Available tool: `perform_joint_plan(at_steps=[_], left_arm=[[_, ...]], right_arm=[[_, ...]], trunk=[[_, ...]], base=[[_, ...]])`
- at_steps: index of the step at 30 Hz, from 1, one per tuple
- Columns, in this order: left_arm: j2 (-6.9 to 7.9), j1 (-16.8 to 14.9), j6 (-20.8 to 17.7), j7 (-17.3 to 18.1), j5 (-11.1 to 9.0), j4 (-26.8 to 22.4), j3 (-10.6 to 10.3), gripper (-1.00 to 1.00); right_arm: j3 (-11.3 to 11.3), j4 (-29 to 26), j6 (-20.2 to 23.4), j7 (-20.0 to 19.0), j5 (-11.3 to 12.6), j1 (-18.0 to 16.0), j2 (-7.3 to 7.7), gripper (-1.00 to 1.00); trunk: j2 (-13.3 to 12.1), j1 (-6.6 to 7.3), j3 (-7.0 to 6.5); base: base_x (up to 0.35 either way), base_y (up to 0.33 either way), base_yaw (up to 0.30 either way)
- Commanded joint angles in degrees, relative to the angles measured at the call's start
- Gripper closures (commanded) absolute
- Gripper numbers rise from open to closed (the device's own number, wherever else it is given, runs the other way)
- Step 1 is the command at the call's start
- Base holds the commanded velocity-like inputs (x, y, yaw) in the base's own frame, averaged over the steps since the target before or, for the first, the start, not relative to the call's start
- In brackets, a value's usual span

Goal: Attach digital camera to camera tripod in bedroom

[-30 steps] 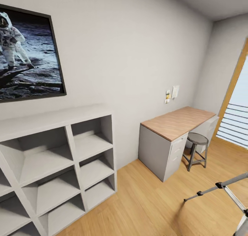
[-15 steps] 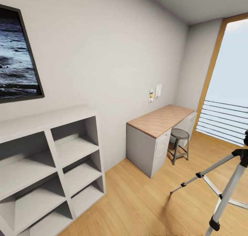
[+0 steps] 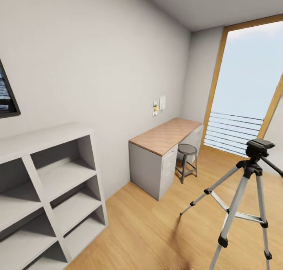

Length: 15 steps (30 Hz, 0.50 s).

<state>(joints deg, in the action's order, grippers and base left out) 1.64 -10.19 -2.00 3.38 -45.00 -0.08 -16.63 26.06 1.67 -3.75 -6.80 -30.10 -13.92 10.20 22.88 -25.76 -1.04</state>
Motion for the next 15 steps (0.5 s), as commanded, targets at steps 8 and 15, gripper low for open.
perform_joint_plan(at_steps=[8, 15], left_arm=[[0.03, 0.0, -0.2, 0.3, -0.5, 0.0, -0.4, 1.00], [0.01, 0.0, -0.2, 0.3, -0.4, 0.0, -0.4, 1.00]], right_arm=[[0.5, 0.2, -0.2, -0.1, -0.6, -0.1, 0.03, -1.00], [0.5, 0.2, -0.2, -0.2, -0.6, -0.1, 0.01, -1.00]], trunk=[[0.0, -0.02, 0.02], [0.0, -0.02, 0.02]], base=[[0.000, 0.000, -0.289], [0.000, 0.000, -0.289]])
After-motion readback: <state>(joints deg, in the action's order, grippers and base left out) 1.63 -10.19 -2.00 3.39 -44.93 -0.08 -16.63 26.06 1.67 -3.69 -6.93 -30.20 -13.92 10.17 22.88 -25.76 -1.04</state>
